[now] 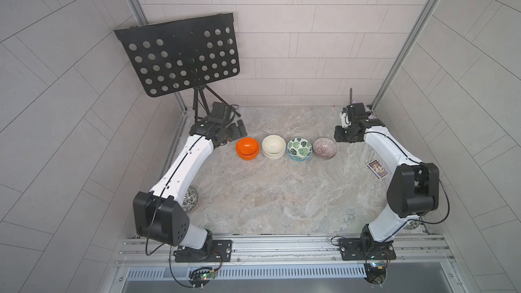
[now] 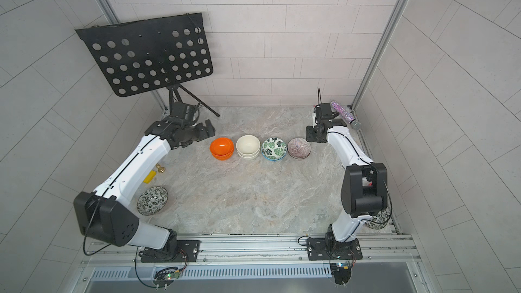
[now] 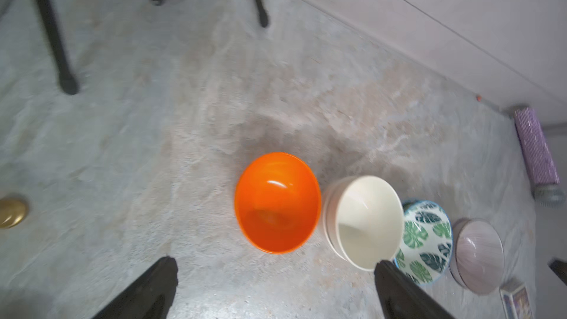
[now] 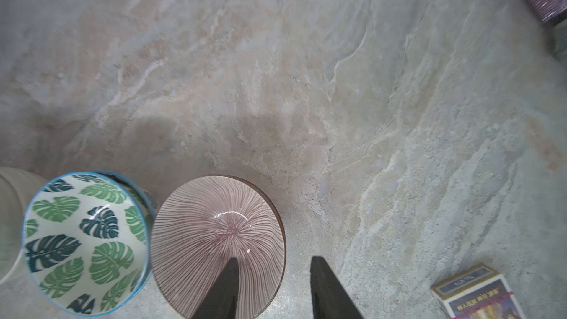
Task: Stack the bowls
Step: Place the bowl in the bowl, then pick up the bowl from the corner of the board.
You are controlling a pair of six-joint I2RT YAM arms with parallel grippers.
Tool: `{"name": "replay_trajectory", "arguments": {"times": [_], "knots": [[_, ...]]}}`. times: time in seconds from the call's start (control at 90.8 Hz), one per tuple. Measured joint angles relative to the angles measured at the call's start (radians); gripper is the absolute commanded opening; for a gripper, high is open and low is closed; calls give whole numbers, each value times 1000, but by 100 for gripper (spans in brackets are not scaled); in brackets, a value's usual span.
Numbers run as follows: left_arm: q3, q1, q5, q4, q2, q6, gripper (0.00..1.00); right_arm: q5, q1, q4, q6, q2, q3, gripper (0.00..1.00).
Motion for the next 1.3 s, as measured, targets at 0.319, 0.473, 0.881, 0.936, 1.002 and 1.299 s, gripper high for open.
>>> {"name": "replay_trajectory", "arguments": {"times": [0.319, 0.473, 0.881, 0.936, 1.002, 1.299], "knots": [[-304, 294, -27, -58, -135, -209, 84, 16, 146, -3, -18, -28, 110, 44], [-357, 336, -47, -111, -126, -311, 85, 16, 172, -6, -23, -13, 131, 44], [-423, 388, -116, -144, -97, -471, 88, 18, 175, -15, -36, -4, 108, 44], [-432, 390, -116, -143, -92, -477, 88, 18, 175, -14, -37, -4, 106, 44], [-439, 392, -116, -143, -83, -484, 88, 19, 175, -13, -37, -4, 102, 44], [-470, 397, -95, -117, -3, -501, 87, 19, 176, -12, -36, -4, 68, 44]]}}
